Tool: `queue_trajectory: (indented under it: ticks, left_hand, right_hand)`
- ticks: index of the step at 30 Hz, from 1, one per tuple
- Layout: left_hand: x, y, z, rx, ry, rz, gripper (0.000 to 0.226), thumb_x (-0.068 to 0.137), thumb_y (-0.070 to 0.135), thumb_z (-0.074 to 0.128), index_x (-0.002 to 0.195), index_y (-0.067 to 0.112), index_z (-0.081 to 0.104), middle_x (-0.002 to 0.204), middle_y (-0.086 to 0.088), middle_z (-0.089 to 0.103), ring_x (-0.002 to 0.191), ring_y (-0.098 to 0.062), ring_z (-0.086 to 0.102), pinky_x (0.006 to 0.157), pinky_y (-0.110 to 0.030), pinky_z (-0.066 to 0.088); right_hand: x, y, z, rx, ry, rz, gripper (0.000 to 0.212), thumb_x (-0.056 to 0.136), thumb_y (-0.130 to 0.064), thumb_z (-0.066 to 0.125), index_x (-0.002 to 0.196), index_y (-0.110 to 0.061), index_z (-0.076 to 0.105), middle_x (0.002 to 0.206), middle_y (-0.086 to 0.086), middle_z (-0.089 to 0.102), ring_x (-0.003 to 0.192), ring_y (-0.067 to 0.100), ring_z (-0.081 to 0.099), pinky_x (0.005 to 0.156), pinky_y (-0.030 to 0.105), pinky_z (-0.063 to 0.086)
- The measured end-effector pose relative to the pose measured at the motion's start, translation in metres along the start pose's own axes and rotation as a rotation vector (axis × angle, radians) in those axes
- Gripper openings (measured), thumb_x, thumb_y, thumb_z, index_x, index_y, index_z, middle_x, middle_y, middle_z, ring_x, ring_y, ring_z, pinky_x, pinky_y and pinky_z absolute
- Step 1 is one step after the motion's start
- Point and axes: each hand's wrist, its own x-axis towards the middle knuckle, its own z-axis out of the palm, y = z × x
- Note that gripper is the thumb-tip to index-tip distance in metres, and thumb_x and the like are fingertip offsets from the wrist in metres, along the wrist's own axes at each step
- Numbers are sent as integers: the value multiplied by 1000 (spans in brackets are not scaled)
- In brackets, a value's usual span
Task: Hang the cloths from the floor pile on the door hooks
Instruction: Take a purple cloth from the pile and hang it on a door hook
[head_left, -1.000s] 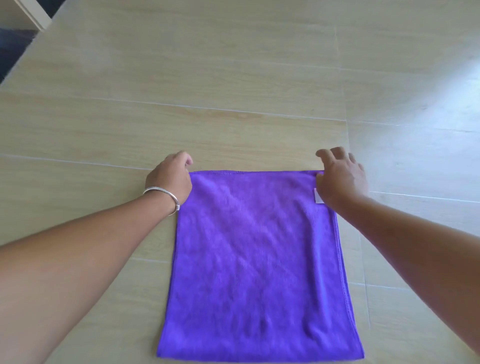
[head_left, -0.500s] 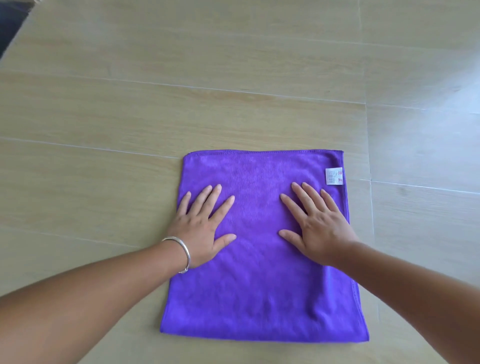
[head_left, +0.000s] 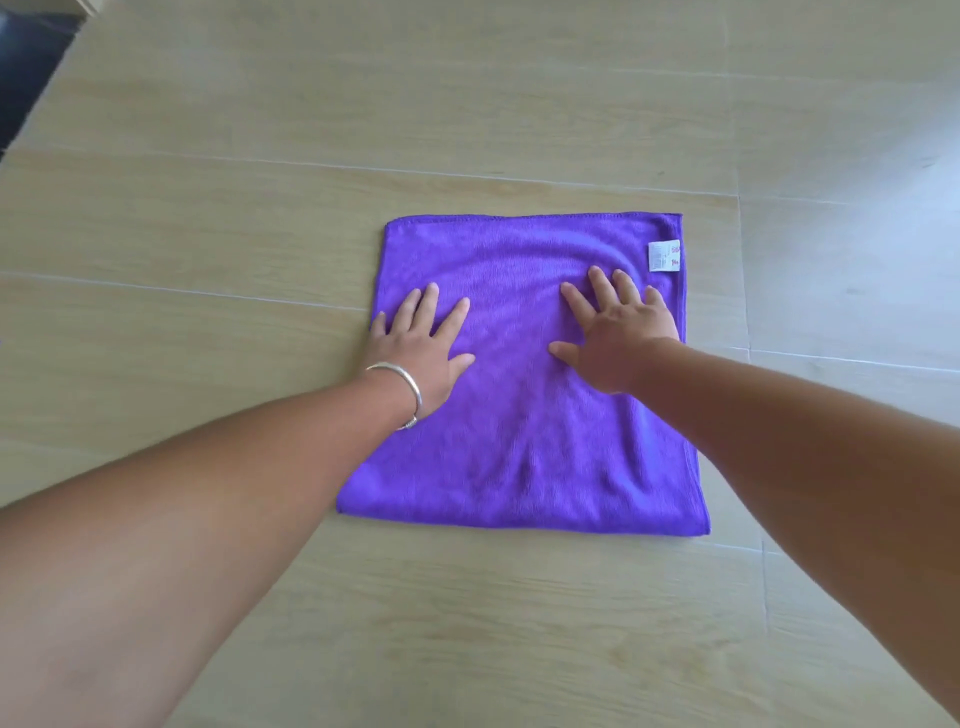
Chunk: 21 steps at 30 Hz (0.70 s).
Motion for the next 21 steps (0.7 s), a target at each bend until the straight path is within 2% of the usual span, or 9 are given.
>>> queue_trajectory:
  ticks: [2, 4, 7, 9, 11, 17, 19, 21]
  left_hand:
    - [-18, -6, 10, -61, 64, 8, 67, 95, 60, 25, 152, 36, -2, 161, -2, -10, 148, -20, -9, 118, -48, 7]
    - [-43, -10, 21, -74, 96, 49, 69, 93, 62, 26, 152, 36, 3, 162, -3, -8, 148, -20, -9, 118, -48, 5]
    - [-87, -6, 36, -40, 178, 254, 75, 88, 67, 29, 153, 32, 13, 162, -6, 6, 149, -23, 3, 118, -52, 9]
    - [-113, 4, 49, 1, 175, 409, 80, 84, 69, 34, 152, 29, 20, 161, -8, 13, 148, -24, 9, 116, -55, 12]
    - [-129, 11, 60, 48, 140, 471, 83, 83, 71, 38, 152, 27, 23, 160, -8, 15, 148, -24, 13, 115, -56, 14]
    - [-132, 1, 50, 88, 100, 476, 71, 89, 60, 40, 150, 25, 28, 158, -9, 21, 146, -27, 20, 115, -52, 22]
    - [-132, -2, 42, 104, 86, 483, 72, 88, 56, 50, 149, 22, 32, 157, -10, 24, 145, -27, 24, 114, -50, 26]
    - [-133, -2, 35, 171, 74, 503, 73, 84, 43, 61, 147, 14, 38, 155, -12, 30, 141, -27, 32, 110, -49, 34]
  right_hand:
    - [-7, 1, 8, 27, 121, -1, 76, 91, -69, 16, 153, -28, -4, 161, 7, -7, 148, 27, -6, 118, 47, 7]
    - [-27, -3, 24, 124, 284, -58, 68, 95, -58, 26, 152, -23, 13, 160, 10, 6, 147, 28, 3, 119, 45, 10]
    - [-68, -12, 51, 287, 425, -230, 62, 95, -49, 39, 148, -17, 32, 157, 12, 23, 146, 28, 17, 119, 43, 15]
    - [-92, -20, 70, 275, 431, -362, 64, 94, -53, 38, 146, -16, 38, 155, 12, 28, 144, 28, 23, 118, 45, 20]
    - [-110, -21, 87, 227, 392, -453, 66, 93, -56, 37, 146, -17, 38, 155, 11, 29, 144, 28, 25, 117, 47, 21]
    - [-124, -2, 95, 139, 295, -493, 69, 91, -58, 42, 147, -17, 38, 155, 11, 29, 144, 27, 24, 117, 50, 21]
    - [-126, 0, 91, 100, 259, -515, 74, 88, -61, 44, 146, -15, 39, 155, 11, 28, 144, 28, 24, 116, 52, 22]
    - [-130, 2, 85, 50, 218, -541, 78, 81, -57, 49, 144, -12, 41, 155, 11, 30, 143, 29, 26, 113, 55, 25]
